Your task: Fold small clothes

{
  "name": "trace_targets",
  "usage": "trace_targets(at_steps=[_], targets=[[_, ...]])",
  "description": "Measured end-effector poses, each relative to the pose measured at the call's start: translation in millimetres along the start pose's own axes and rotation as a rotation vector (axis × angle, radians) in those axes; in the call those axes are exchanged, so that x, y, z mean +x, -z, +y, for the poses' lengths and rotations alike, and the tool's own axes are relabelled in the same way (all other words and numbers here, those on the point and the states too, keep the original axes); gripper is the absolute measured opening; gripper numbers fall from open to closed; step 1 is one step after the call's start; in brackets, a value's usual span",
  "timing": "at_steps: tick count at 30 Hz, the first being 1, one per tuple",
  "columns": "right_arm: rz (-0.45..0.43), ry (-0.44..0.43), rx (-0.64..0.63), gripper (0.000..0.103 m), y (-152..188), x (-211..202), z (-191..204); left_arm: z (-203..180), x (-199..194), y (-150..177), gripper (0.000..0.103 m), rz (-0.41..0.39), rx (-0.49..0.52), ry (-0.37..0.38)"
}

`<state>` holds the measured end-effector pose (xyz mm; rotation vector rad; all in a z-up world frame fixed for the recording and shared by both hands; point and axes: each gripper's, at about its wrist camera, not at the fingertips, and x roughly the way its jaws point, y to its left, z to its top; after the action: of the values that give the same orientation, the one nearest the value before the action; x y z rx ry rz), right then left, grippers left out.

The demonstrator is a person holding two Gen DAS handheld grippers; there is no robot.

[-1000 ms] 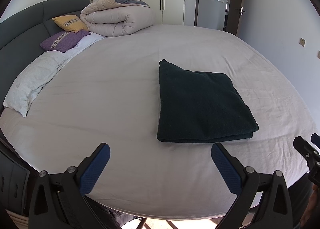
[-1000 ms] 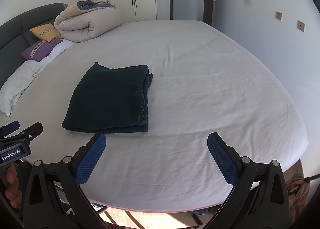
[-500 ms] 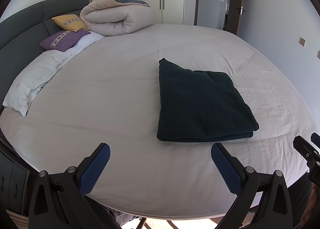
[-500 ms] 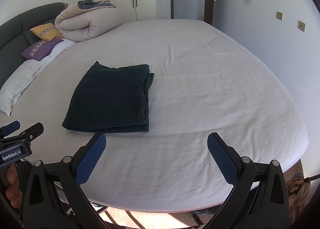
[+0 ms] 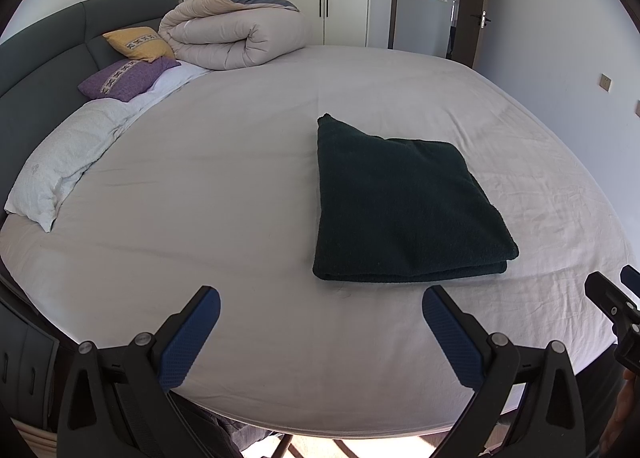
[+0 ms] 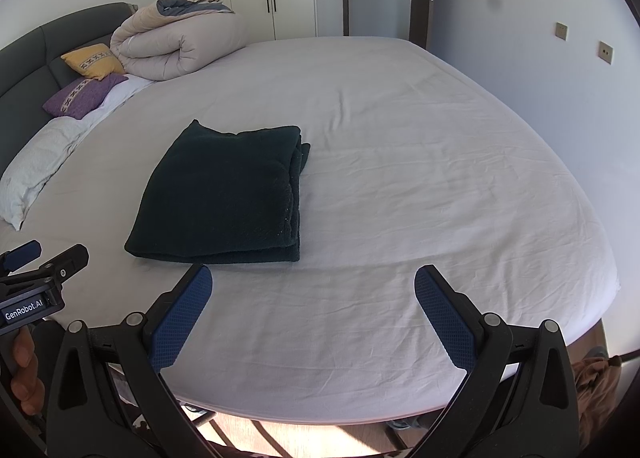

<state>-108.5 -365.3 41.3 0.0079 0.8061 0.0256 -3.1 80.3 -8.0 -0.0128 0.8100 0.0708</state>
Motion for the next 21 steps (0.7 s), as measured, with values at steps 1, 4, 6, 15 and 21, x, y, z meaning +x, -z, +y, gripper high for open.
trace_targets(at_steps=[1,4,6,15,21], targets=[[0.0,-0.001,-0.001,0.103,-0.1,0.6,-0.4,0.0,0.1,0.1,0.103,0.001,0.0,0.0],[0.001,-0.001,-0.001,0.103,-0.1,0.7,-0.2,0.7,0.7,0.2,0.103,0.003,-0.001,0.003],[0.001,-0.001,-0.001,0.103,0.1,1.0,0.2,0.9,0.8,0.3,0.103,0.003,0.0,0.003],[0.002,-0.003,-0.002,0.103,0.3,1.5,0.2,1.2,1.6,0.4,0.103,0.007,0.0,0.004],[0.003,-0.002,-0.002,0.103,0.7,2.0,0.5,1.6,4.0,1.0,0.103,0.013,-0.002,0.008]])
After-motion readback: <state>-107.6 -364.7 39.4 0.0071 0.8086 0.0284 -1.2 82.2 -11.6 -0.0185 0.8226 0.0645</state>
